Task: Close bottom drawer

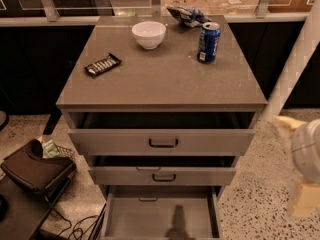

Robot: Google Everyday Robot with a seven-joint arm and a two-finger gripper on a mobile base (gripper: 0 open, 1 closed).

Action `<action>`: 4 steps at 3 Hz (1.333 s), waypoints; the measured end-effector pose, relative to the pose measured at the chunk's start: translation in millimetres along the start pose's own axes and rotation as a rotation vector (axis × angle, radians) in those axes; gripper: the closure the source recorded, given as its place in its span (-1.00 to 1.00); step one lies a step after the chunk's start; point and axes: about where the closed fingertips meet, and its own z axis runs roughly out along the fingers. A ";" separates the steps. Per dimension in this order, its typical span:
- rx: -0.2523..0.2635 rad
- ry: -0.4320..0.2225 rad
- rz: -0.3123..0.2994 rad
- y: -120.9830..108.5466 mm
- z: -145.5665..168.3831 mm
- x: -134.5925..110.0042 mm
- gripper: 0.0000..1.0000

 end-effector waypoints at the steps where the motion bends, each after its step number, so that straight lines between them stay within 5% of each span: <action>1: -0.005 0.121 -0.036 33.1 34.8 -0.6 -1.00; 3: -0.007 0.125 -0.022 47.2 61.8 5.9 -1.00; 4: -0.015 0.125 0.005 88.4 120.0 19.2 -1.00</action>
Offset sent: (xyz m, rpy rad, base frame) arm -0.0115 0.0067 -0.0313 -0.1010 -0.0034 0.0028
